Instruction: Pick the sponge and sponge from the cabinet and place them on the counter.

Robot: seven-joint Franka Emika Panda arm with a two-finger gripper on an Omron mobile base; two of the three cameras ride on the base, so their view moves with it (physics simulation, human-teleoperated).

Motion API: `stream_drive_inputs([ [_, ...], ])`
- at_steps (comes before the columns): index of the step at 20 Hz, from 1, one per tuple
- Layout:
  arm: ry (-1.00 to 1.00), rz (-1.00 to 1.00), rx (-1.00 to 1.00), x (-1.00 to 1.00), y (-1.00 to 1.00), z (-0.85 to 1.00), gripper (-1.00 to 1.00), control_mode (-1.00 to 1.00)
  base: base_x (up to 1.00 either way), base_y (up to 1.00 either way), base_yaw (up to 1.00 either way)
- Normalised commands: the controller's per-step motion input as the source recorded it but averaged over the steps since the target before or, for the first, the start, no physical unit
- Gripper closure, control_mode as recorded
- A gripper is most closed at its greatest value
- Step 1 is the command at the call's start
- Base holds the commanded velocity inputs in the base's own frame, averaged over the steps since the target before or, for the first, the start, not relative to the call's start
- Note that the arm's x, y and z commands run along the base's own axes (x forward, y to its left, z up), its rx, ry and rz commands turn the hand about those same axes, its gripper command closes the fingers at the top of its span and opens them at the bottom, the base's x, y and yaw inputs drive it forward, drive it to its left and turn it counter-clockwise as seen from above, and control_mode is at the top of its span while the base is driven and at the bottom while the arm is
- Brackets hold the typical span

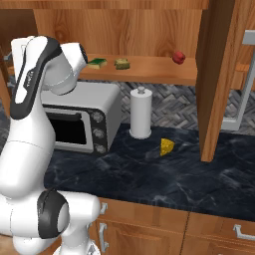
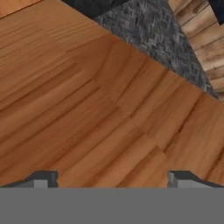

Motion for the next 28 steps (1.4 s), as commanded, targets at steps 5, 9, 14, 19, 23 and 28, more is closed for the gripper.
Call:
stream_drive_inputs([
  [5,0.00,0.04,0.00,-0.43,0.33,0.00,-1.00,-1.00,0.00,0.00,0.00],
  [9,0.00,0.03,0.00,-0.10,0.59,0.00,-1.00,-1.00,0.00,0.00,0.00],
  [14,0.00,0.02,0.00,0.00,0.76,-0.03,-1.00,-1.00,0.00,0.00,0.00],
  [19,0.00,0.01,-0.03,0.00,0.84,-0.06,-1.00,-1.00,0.00,0.00,0.00],
  [23,-0.03,0.00,-0.07,-0.06,0.71,-0.05,-1.00,-1.00,0.00,0.00,0.00],
  [28,-0.11,0.00,-0.08,-0.30,0.12,0.00,-1.00,-1.00,0.00,0.00,0.00],
])
